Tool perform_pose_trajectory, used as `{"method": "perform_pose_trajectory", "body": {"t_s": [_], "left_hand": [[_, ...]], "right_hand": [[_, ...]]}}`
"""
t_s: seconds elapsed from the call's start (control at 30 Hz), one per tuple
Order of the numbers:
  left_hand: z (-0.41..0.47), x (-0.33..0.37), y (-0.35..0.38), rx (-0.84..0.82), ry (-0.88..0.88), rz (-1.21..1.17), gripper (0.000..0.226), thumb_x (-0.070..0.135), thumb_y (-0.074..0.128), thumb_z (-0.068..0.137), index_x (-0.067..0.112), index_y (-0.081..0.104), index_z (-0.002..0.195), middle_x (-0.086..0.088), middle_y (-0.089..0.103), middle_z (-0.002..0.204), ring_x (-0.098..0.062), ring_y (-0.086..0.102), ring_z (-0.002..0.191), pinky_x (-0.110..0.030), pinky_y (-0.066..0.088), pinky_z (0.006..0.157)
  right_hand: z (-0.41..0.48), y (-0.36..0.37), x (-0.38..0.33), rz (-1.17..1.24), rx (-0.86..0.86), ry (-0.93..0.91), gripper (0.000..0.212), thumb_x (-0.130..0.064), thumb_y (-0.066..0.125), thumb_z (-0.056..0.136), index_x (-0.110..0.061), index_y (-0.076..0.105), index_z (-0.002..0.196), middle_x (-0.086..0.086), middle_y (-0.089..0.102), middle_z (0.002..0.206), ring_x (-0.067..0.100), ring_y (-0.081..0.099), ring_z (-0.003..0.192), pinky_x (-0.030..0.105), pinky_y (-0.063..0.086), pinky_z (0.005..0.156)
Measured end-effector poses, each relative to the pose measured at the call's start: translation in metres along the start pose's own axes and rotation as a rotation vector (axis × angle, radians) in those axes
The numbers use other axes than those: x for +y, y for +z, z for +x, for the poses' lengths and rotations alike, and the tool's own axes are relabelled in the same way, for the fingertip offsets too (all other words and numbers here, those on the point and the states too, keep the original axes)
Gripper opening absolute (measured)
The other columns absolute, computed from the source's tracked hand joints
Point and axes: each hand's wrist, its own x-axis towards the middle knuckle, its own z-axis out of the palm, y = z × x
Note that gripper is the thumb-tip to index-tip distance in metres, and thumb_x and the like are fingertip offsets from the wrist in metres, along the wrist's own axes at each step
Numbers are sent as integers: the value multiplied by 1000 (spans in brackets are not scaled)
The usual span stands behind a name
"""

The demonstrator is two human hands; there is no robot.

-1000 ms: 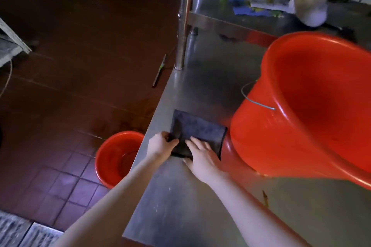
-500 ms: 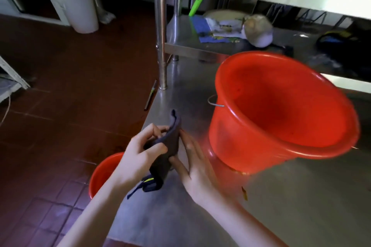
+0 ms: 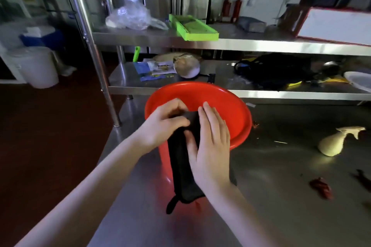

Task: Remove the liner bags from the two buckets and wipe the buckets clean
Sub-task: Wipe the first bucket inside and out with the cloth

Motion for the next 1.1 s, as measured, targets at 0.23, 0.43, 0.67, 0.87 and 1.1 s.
{"method": "perform_pose_trajectory", "body": {"t_s": [0.23,0.43,0.67,0.87,1.1], "left_hand": [[-6,-73,4,120,107,695,12,25,63,91,15,70,96,5,68,94,-24,60,96,-44,42,97],[-16,-90,16,138,17,583,35,42,27,98,32,52,75,16,53,76,-11,44,92,-44,15,115],[-8,-97,11,117,50,551,45,55,33,90,21,50,65,7,49,67,-10,46,90,-39,12,117],[-11,-101,-4,-71,207,800,56,75,37,83,23,56,85,15,48,83,-13,45,87,-41,19,112],[-13,-100,5,-5,265,916,78,79,23,85,14,64,81,4,52,76,-24,52,75,-46,40,89]], "right_hand": [[-7,25,45,-344,-68,-21,36,-34,48,98,-16,69,76,2,61,76,28,60,75,40,46,77],[-17,35,40,-367,-44,-123,41,-46,41,99,-20,65,79,-4,60,72,22,56,72,42,45,76],[25,0,121,-170,-251,-345,43,-33,40,99,-16,63,67,-5,61,65,19,56,62,33,43,63],[74,-13,197,-201,-480,-192,38,-19,41,102,-4,72,88,5,70,93,21,61,97,12,13,114],[0,21,88,-278,-47,-43,43,-27,42,97,-19,55,58,0,54,57,26,51,61,39,42,68]]}}
